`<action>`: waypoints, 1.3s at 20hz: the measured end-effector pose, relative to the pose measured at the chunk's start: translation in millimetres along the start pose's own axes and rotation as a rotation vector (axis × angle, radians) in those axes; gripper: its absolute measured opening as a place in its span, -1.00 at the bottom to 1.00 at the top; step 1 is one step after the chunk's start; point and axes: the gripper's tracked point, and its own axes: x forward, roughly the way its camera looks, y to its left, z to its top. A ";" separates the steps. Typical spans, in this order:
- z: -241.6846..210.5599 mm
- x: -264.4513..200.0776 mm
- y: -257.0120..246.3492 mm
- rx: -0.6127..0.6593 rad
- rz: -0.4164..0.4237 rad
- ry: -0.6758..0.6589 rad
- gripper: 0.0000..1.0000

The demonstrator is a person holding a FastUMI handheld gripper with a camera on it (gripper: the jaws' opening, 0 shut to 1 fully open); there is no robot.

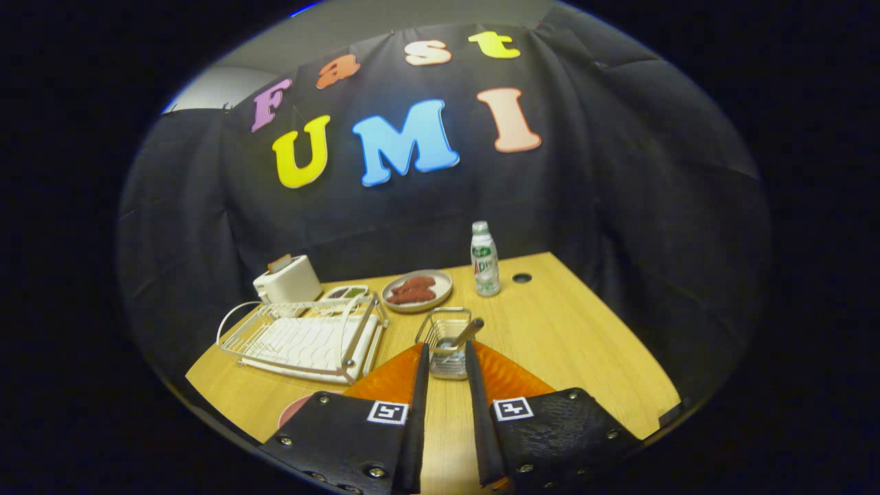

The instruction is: Take the plate from the dish rack, then take the spoon from the basket and place it into the plate.

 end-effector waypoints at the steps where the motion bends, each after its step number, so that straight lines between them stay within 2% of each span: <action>1: 15.4 -3.3 -1.0 -0.015 0.006 -0.056 -0.39; 6: 46.3 -6.0 -8.1 -0.074 -0.007 -0.153 -0.39; 10: 49.5 3.0 -7.0 -0.104 0.011 -0.169 -0.18; 11: 47.6 5.0 -7.2 -0.098 0.018 -0.166 0.09; 18: -13.6 70.3 -26.9 -0.084 0.048 -0.103 0.10; 26: -47.2 120.2 -23.0 -0.074 0.073 -0.078 0.10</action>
